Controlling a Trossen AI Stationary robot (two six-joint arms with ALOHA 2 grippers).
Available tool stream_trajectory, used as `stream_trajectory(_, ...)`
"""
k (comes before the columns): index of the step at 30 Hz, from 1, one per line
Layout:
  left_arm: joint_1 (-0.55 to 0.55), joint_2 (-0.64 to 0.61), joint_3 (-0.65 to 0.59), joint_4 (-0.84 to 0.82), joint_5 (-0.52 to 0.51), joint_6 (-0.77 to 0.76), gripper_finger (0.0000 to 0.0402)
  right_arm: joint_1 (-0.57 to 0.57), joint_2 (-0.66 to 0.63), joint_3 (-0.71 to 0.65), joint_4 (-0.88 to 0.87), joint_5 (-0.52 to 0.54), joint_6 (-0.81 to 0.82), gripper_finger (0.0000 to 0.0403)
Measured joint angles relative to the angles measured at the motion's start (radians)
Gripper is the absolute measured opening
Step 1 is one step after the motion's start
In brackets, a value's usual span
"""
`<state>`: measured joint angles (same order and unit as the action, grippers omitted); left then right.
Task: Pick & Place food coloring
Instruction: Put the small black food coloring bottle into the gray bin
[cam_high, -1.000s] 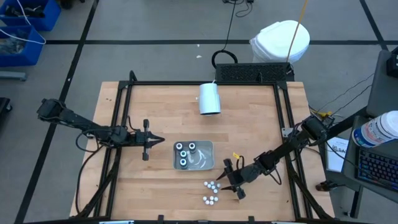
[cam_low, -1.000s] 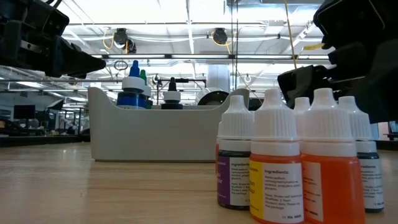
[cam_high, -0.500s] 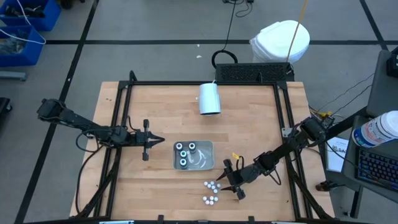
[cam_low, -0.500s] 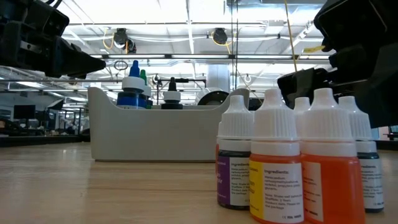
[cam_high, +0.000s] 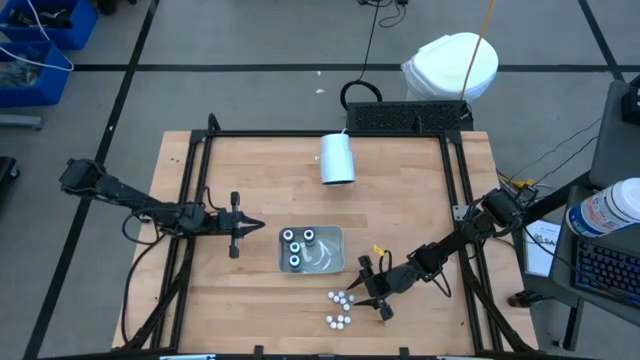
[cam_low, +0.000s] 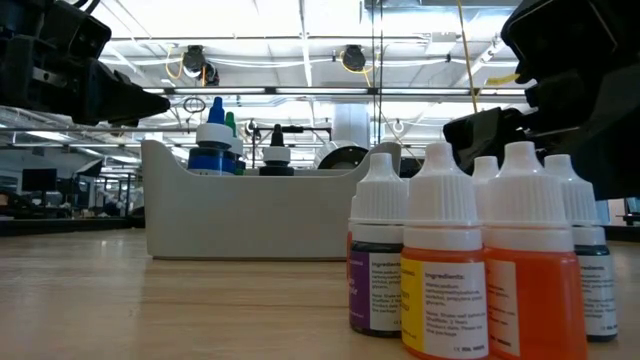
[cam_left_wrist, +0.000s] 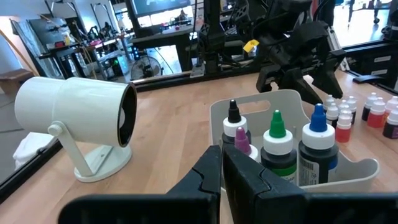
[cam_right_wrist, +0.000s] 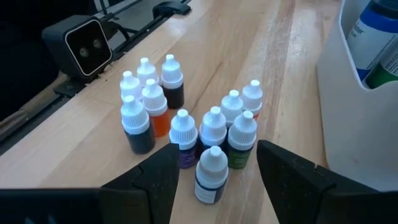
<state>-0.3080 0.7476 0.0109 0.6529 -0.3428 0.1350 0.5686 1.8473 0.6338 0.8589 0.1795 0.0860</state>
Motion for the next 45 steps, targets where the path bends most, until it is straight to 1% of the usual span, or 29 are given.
stream_trajectory(5, 0.000, 0.000, 0.000, 0.000, 0.000, 0.001, 0.0024, 0.000, 0.000, 0.000, 0.000, 0.001, 0.000, 0.0202)
stream_trajectory(16, 0.000, 0.000, 0.000, 0.000, 0.000, 0.000, 0.0024, 0.000, 0.000, 0.000, 0.006, -0.001, 0.015, 0.0174)
stream_trajectory(20, 0.000, 0.000, 0.000, 0.000, 0.000, -0.001, 0.0024, 0.000, 0.000, 0.000, 0.005, -0.028, 0.024, 0.0169)
stream_trajectory(28, 0.000, 0.000, 0.000, 0.001, 0.000, -0.002, 0.0024, 0.000, 0.000, 0.014, -0.002, -0.027, 0.030, 0.0167)
stream_trajectory(32, 0.000, 0.000, 0.000, 0.001, 0.000, -0.002, 0.0024, 0.001, -0.001, 0.033, -0.024, 0.000, 0.018, 0.0167)
stream_trajectory(45, 0.000, 0.000, 0.000, -0.006, 0.000, -0.001, 0.0024, 0.002, 0.000, 0.034, -0.048, 0.000, 0.052, 0.0166)
